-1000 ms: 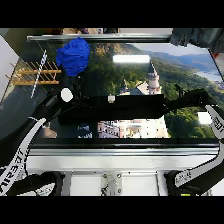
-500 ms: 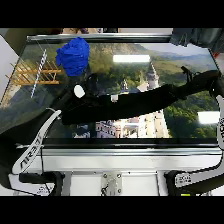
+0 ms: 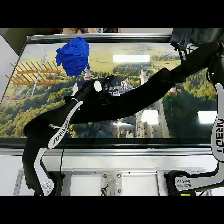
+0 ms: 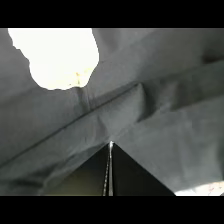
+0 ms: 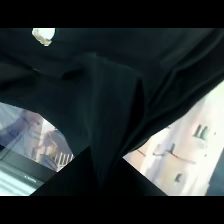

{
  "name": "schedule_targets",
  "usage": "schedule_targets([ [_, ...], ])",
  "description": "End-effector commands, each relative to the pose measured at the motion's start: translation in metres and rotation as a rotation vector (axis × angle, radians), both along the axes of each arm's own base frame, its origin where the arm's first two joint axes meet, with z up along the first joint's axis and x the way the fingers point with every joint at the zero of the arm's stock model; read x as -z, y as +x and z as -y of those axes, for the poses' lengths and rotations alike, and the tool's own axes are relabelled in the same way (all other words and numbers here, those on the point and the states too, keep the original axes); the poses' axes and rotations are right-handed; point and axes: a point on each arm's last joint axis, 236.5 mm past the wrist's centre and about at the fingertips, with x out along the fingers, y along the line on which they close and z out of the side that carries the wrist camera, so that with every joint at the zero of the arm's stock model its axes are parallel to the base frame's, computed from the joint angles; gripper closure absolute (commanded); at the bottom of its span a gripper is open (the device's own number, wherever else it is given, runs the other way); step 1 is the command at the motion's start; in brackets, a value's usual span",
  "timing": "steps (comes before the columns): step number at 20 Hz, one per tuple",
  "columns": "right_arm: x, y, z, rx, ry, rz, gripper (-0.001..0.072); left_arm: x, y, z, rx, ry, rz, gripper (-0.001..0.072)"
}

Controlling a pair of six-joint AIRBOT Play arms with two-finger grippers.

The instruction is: Fold the clothes and pants, and hang the long-sleeved shirts on hangers.

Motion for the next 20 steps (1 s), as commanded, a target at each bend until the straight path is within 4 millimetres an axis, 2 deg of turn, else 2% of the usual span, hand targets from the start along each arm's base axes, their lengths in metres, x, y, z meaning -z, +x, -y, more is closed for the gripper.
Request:
schedule_targets([
  [1,-0.022,-0.002,-0.029,-0.052,-0.042,0.050,0.0699,0.015,-0.005,0.005,0.047,0.023,-0.057,0.0699],
  [6,-0.035,-0.007,-0.066,-0.107,-0.029,0.085,0.0699,0.012,0.002,-0.002,0.029,0.020,-0.054,0.0699],
  [9,-0.043,-0.009,-0.091,-0.129,-0.012,0.114,0.0700,-0.016,0.024,-0.023,-0.023,-0.003,0.000,0.0699],
  [11,-0.048,-0.008,-0.115,-0.129,0.013,0.139,0.0700,-0.041,0.047,-0.055,-0.073,0.007,0.060,0.0699],
  [15,-0.058,-0.012,-0.181,-0.153,0.090,0.208,0.0700,-0.092,0.083,-0.152,-0.178,0.122,0.196,0.0699],
  [17,-0.058,-0.015,-0.218,-0.150,0.138,0.227,0.0700,-0.119,0.092,-0.198,-0.250,0.146,0.236,0.0699],
  [20,-0.043,-0.022,-0.274,-0.146,0.204,0.214,0.0699,-0.159,0.095,-0.259,-0.363,0.147,0.283,0.0699],
])
